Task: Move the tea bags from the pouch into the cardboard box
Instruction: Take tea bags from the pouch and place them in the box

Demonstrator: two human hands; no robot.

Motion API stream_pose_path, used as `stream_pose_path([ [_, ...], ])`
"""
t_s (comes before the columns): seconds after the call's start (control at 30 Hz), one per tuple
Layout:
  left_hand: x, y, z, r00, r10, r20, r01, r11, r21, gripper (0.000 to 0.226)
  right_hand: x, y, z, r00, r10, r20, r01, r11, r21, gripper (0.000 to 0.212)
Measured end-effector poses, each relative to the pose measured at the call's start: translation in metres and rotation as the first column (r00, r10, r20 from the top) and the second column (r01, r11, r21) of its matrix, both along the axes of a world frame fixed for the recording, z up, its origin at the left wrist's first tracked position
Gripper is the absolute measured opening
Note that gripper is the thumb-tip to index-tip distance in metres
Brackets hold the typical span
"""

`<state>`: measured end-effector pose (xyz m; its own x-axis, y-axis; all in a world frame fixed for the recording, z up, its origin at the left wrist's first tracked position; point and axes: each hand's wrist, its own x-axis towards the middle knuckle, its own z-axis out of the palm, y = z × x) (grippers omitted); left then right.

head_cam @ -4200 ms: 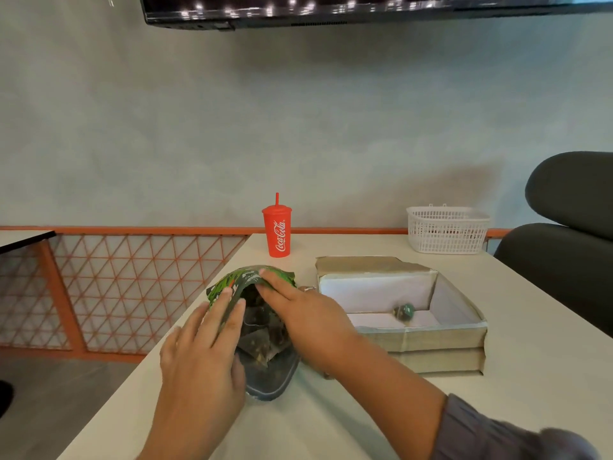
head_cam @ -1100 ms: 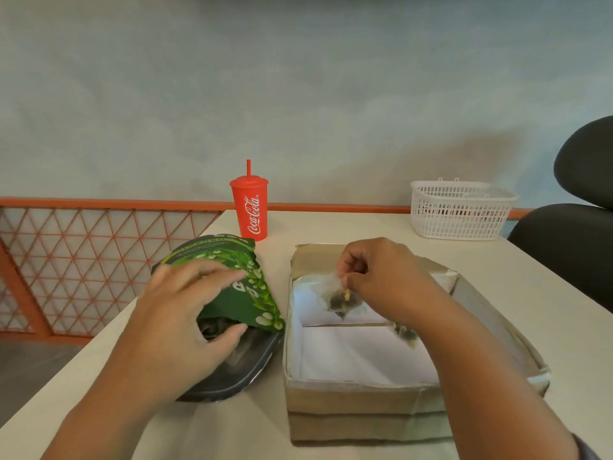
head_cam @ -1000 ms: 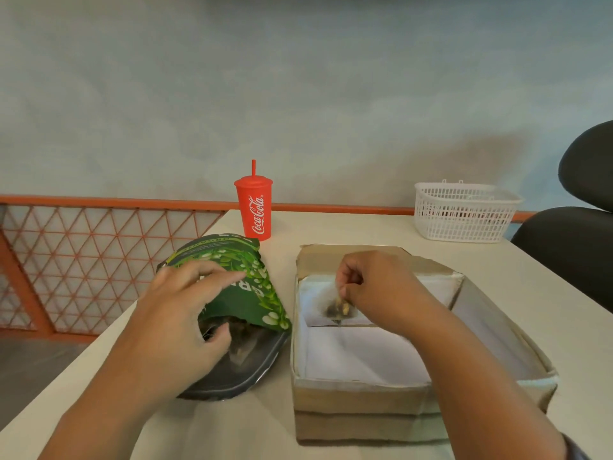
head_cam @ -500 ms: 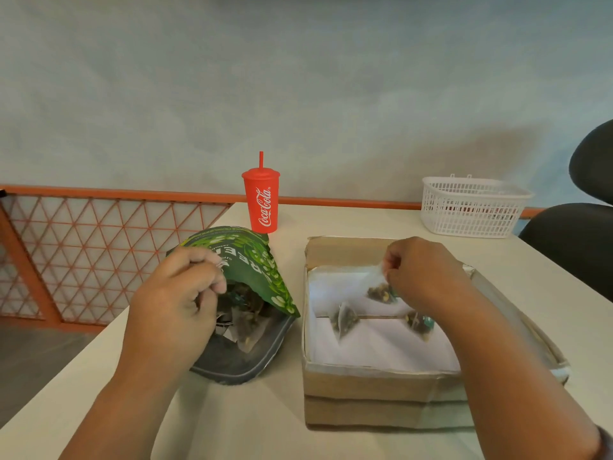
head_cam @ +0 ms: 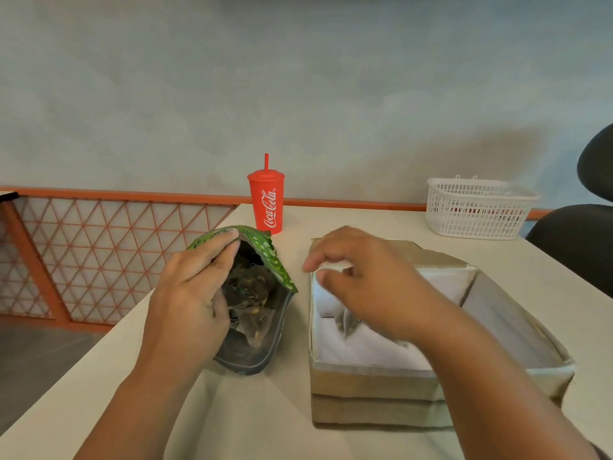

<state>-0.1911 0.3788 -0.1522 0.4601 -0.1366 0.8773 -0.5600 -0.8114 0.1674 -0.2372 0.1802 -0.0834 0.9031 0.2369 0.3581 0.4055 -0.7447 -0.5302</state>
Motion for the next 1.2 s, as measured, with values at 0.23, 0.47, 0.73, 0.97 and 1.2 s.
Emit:
stream_pose_path([
  [0.23,-0.001,0.0,0.002,0.998,-0.036,0.046,0.036,0.999,0.007,0.051,-0.002,0.034,-0.019,0.994,0.094,-0.052,-0.104,0.961,-0.257,0.055],
  [0.47,-0.012,-0.006,0.011,0.983,0.053,0.178,-0.06,0.998,0.033,0.028,0.006,0.03,-0.024,0.999,0.046,0.001,-0.046,0.983,-0.175,0.058],
  [0.73,-0.017,-0.037,-0.006,0.963,0.02,-0.268,0.025,0.986,0.164,0.032,0.012,0.028,-0.026,0.998,0.057,0.0,-0.056,0.995,-0.088,0.063],
  [0.97,-0.005,-0.034,-0.018,0.782,0.205,-0.589,-0.069,0.967,0.244,0.063,0.007,0.033,-0.025,0.994,0.107,-0.03,-0.109,0.991,-0.072,0.077],
  [1.2,0.003,-0.029,-0.017,0.829,0.079,-0.553,-0.013,0.992,0.123,0.057,0.008,0.033,-0.025,0.995,0.099,-0.017,-0.1,0.994,-0.051,0.078],
])
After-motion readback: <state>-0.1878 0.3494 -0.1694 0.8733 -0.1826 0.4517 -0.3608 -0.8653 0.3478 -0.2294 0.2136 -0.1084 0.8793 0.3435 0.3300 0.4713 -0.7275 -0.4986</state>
